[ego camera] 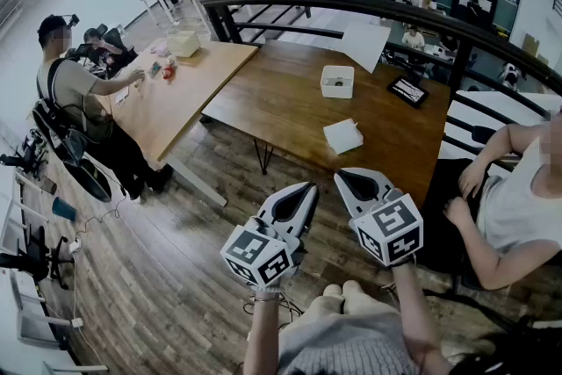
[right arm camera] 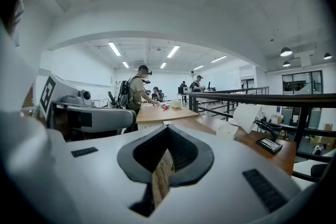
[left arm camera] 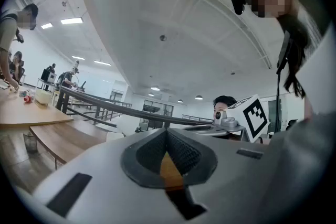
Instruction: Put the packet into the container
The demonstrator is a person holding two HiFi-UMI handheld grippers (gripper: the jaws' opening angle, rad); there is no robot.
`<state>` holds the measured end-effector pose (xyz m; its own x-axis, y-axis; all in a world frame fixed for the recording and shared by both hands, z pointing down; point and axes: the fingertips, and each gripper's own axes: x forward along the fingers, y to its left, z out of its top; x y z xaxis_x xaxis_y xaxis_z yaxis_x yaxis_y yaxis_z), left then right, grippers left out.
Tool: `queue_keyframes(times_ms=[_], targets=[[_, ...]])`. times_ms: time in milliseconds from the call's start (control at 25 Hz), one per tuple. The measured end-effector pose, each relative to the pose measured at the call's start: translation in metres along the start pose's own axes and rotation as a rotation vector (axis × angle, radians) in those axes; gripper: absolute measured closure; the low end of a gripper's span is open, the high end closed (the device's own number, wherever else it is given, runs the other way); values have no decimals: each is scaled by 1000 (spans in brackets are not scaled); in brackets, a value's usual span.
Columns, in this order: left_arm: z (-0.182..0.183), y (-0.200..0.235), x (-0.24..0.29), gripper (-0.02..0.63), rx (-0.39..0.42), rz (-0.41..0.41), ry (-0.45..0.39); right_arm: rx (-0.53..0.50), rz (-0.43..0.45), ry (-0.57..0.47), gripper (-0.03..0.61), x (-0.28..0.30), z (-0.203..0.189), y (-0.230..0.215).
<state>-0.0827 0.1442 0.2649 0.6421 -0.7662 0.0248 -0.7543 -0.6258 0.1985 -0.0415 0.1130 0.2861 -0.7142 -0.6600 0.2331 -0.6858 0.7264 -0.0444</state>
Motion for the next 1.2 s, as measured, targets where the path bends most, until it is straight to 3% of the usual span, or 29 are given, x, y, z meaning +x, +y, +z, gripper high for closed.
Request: queue_keyframes(times_ms=[840, 1200], targets=[[-8, -4, 12, 609, -8, 33, 10, -1, 28, 20, 566, -9, -9, -16], [-38, -8, 19, 609, -26, 57, 57, 55, 49, 59, 566, -10, -43, -36]])
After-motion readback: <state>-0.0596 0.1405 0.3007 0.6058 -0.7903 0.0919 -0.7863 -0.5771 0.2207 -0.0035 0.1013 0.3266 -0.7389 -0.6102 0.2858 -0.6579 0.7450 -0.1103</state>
